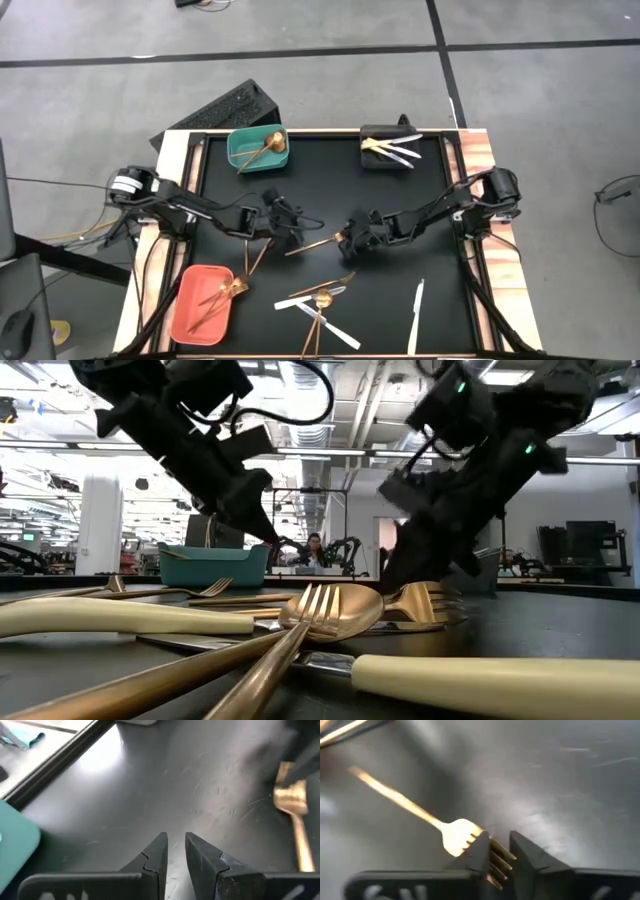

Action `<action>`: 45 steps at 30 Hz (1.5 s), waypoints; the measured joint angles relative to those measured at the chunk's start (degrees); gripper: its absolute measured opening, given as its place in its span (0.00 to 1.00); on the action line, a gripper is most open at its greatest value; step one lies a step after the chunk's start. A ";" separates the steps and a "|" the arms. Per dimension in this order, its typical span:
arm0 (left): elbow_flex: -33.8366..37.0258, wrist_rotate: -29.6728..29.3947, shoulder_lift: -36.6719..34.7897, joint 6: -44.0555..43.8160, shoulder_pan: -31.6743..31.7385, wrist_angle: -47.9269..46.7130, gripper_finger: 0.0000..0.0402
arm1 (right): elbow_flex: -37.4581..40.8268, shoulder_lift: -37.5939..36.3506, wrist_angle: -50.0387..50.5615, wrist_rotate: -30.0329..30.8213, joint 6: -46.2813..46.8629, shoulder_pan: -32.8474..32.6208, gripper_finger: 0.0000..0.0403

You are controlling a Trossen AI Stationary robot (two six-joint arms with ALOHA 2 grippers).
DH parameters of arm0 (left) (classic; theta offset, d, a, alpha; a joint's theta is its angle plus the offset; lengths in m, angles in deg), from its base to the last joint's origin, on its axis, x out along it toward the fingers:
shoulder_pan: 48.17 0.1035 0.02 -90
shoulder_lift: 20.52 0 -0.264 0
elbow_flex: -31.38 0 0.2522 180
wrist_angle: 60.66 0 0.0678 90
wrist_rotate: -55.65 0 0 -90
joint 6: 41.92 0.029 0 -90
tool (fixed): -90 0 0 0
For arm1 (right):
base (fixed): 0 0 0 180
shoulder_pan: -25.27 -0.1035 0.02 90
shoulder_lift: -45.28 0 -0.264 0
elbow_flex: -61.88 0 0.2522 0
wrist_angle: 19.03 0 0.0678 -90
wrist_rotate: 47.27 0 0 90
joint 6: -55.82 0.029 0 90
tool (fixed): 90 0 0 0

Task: Sort silverware by color (type)
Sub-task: Put the gold fork into the orange bin

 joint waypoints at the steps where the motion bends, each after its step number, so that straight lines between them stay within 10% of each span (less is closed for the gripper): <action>1: 0.00 0.17 0.44 0.04 0.00 0.79 0.14 | 0.02 -0.81 -0.03 -0.57 -1.14 -0.12 0.14; 30: -0.02 18.25 0.42 13.84 -0.90 15.91 0.29 | 0.00 -9.01 -15.21 11.14 -37.79 -3.77 0.02; 45: -0.02 15.84 0.25 10.37 -1.69 12.65 0.01 | -0.04 -9.03 -18.22 11.64 -41.52 -4.02 0.17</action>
